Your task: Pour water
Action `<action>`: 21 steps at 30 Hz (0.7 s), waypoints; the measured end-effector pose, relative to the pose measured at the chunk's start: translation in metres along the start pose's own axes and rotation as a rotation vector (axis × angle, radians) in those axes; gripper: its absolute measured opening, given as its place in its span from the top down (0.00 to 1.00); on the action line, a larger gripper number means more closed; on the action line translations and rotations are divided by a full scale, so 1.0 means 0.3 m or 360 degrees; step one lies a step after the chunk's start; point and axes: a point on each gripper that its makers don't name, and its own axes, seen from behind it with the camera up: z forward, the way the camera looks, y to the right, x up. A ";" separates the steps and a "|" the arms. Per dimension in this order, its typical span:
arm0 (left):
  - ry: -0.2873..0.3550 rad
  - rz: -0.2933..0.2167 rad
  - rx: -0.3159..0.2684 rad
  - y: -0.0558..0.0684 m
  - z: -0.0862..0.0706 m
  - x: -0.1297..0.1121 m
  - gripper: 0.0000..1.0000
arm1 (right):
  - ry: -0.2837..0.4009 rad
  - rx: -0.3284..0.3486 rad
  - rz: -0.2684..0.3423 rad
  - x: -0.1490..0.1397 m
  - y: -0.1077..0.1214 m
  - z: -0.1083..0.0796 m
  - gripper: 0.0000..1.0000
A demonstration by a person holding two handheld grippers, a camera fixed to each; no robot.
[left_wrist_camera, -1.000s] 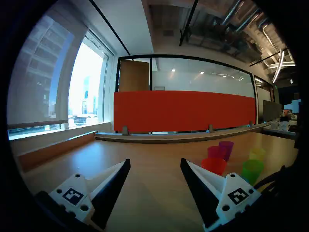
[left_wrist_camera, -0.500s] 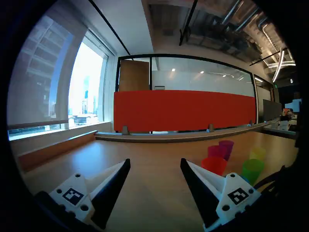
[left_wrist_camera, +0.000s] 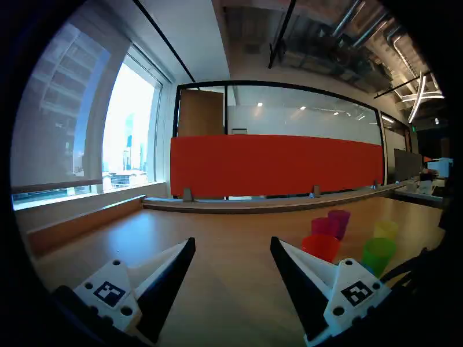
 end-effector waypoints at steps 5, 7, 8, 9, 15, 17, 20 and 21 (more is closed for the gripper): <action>0.0000 0.0000 0.0000 0.001 0.000 0.000 0.04 | 0.0024 0.0026 0.0041 -0.024 -0.007 0.016 0.00; 0.0000 0.0000 0.0000 0.002 0.000 0.000 0.04 | 0.0023 0.0032 0.0044 -0.040 -0.011 0.025 0.00; 0.0000 0.0000 0.0000 0.002 0.000 0.000 0.04 | 0.0020 0.0034 0.0042 -0.049 -0.013 0.030 0.00; 0.0000 0.0000 0.0000 0.003 0.000 0.000 0.04 | 0.0017 0.0035 0.0041 -0.058 -0.015 0.035 0.00; 0.0000 0.0000 0.0000 0.004 0.001 0.001 0.04 | 0.0041 0.0019 0.0029 -0.102 -0.026 0.068 0.00; 0.0000 0.0000 0.0000 0.003 0.000 0.001 0.04 | 0.0041 0.0022 0.0041 -0.120 -0.034 0.079 0.00; 0.0000 0.0000 0.0000 0.003 0.000 0.000 0.04 | 0.0038 0.0024 0.0051 -0.138 -0.042 0.095 0.00; 0.0000 0.0000 0.0000 0.003 0.001 0.000 0.04 | 0.0037 0.0025 0.0052 -0.143 -0.043 0.100 0.00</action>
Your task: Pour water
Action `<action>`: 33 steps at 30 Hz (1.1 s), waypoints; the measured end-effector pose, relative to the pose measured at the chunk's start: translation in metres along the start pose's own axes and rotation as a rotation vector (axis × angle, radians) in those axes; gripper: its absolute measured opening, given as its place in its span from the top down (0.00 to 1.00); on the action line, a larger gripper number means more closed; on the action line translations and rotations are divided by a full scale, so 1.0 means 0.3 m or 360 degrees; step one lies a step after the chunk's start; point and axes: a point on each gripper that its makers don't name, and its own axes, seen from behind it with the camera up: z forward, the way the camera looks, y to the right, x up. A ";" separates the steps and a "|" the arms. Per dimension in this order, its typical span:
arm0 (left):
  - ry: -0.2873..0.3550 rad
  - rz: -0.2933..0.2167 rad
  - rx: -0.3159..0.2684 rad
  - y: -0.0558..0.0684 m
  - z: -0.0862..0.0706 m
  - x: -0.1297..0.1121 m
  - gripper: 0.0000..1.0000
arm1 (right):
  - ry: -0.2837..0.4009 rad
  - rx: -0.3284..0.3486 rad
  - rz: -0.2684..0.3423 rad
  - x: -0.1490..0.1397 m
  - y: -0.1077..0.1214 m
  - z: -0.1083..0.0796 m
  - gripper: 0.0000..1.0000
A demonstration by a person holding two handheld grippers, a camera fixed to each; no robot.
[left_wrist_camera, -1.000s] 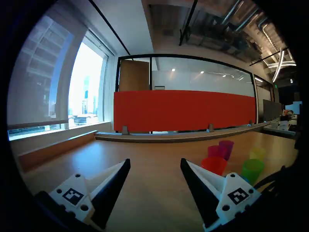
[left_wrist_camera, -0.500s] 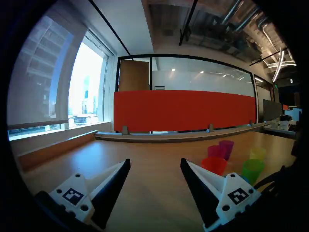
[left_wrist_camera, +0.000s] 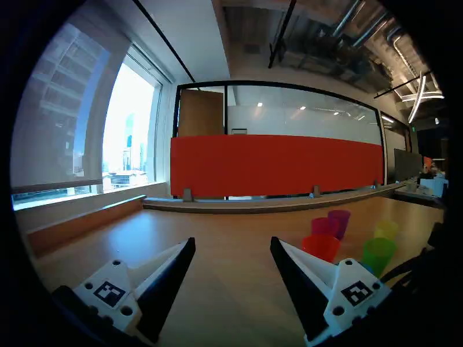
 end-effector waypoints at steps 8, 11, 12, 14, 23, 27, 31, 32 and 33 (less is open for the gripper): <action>0.0000 0.0000 0.0000 0.000 -0.001 0.000 0.04 | 0.0007 0.0002 -0.0019 -0.023 0.011 0.027 0.00; 0.0000 0.0000 0.0000 0.001 -0.001 0.000 0.04 | -0.0007 -0.0007 -0.0014 -0.040 0.032 0.029 0.00; 0.0000 0.0001 0.0000 0.001 -0.001 0.000 0.04 | -0.0012 -0.0011 -0.0012 -0.047 0.040 0.029 0.00; 0.0000 0.0001 0.0000 0.002 -0.001 -0.001 0.04 | -0.0022 -0.0018 -0.0007 -0.058 0.055 0.029 0.00; 0.0000 0.0001 0.0000 0.002 0.000 0.000 0.04 | -0.0044 -0.0019 0.0006 -0.088 0.082 0.027 0.00; 0.0000 0.0000 0.0000 0.001 0.000 0.000 0.04 | -0.0047 -0.0014 0.0021 -0.100 0.083 0.030 0.00; 0.0000 0.0001 0.0000 0.001 0.000 0.000 0.04 | -0.0054 -0.0017 0.0016 -0.116 0.090 0.030 0.00; 0.0000 0.0001 0.0000 0.001 0.000 0.000 0.04 | -0.0054 -0.0018 0.0014 -0.119 0.091 0.030 0.00; 0.0000 0.0001 0.0000 0.001 0.001 -0.001 0.04 | -0.0054 -0.0019 0.0013 -0.123 0.093 0.030 0.00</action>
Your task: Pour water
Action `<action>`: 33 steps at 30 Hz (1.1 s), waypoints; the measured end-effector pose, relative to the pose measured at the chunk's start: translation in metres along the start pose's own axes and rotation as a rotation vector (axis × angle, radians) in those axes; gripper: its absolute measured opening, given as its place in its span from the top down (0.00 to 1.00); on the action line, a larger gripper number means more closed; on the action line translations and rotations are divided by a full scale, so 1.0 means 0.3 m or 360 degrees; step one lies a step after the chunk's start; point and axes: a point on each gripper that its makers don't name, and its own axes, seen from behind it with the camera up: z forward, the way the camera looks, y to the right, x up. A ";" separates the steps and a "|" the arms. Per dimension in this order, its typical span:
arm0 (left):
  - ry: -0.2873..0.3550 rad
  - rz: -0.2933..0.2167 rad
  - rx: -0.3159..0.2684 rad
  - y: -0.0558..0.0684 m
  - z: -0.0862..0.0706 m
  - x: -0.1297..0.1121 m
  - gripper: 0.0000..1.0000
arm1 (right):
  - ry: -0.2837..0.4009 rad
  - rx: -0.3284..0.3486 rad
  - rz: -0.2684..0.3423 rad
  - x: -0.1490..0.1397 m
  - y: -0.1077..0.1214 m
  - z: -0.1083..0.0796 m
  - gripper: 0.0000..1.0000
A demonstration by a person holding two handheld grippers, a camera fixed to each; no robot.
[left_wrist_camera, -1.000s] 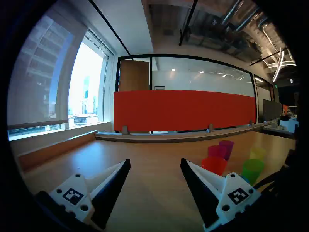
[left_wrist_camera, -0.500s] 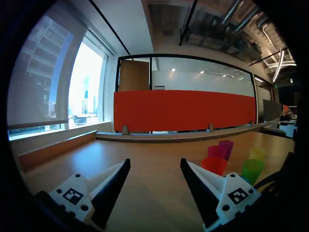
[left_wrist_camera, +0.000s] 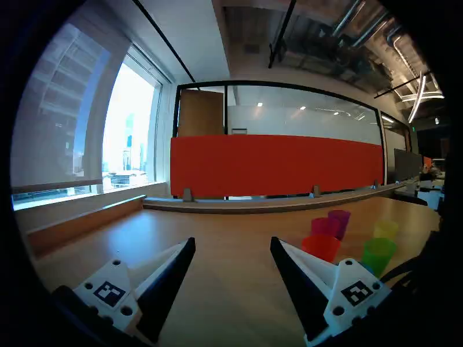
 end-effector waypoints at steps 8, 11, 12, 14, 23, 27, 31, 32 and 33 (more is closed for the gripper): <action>0.0000 0.0000 0.0000 -0.001 0.000 -0.001 0.04 | -0.0020 -0.0012 0.0007 -0.014 0.018 0.000 0.00; 0.0000 0.0000 0.0000 -0.002 -0.001 -0.001 0.04 | -0.0022 -0.0014 0.0008 -0.012 0.022 0.000 0.00; 0.0000 0.0000 0.0000 -0.003 -0.001 -0.001 0.04 | -0.0023 -0.0014 0.0008 -0.012 0.023 0.000 0.00; 0.0000 0.0000 0.0000 -0.002 0.000 0.000 0.04 | -0.0023 -0.0014 0.0004 -0.012 0.020 0.001 0.00; 0.0000 0.0000 0.0000 -0.001 0.000 0.001 0.04 | -0.0024 -0.0009 -0.0001 -0.010 0.010 -0.002 0.00; 0.0000 0.0000 0.0000 0.000 0.001 0.000 0.04 | -0.0024 -0.0006 -0.0001 -0.010 0.008 -0.005 0.00; 0.0000 0.0000 0.0000 -0.001 0.001 0.000 0.04 | -0.0025 -0.0006 0.0000 -0.010 0.008 -0.006 0.00; 0.0000 0.0000 0.0000 -0.001 0.001 0.000 0.04 | -0.0025 -0.0006 0.0000 -0.010 0.007 -0.006 0.00; 0.0000 0.0000 0.0000 -0.001 0.001 0.000 0.04 | -0.0025 -0.0006 0.0000 -0.010 0.007 -0.006 0.00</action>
